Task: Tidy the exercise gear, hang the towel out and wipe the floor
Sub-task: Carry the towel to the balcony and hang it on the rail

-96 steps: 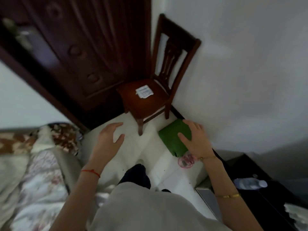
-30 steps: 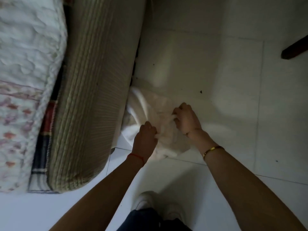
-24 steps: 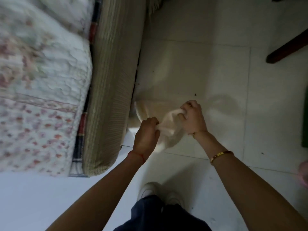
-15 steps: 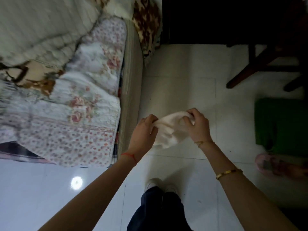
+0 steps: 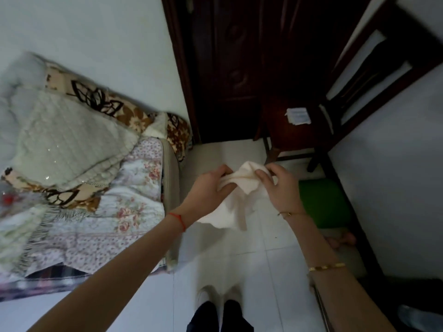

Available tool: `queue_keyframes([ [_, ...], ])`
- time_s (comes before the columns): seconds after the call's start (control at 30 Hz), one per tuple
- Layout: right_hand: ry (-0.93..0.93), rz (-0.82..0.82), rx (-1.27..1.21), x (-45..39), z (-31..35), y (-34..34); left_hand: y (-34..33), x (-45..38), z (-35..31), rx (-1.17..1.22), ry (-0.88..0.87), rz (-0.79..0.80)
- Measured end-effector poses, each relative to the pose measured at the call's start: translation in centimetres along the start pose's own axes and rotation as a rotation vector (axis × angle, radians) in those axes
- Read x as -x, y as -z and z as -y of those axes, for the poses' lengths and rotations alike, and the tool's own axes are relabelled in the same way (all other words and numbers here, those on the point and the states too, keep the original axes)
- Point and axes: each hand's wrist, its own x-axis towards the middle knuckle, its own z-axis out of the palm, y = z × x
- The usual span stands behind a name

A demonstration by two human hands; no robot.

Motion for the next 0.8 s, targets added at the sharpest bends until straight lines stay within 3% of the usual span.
queue_keyframes([
  [0.23,0.082,-0.187,0.176,2.5,5.4,11.1,-0.3,-1.1,-12.5,0.053,-0.143,0.205],
  [0.4,0.091,-0.334,0.225,5.8,8.8,17.5,-1.1,-1.6,-18.7,0.301,-0.14,0.565],
  [0.47,0.097,-0.397,0.225,7.3,9.9,19.5,-1.7,-2.1,-20.3,0.368,-0.206,0.63],
  [0.8,-0.124,-0.722,0.015,16.6,14.8,25.2,-6.2,-2.9,-27.2,0.158,-0.64,0.521],
])
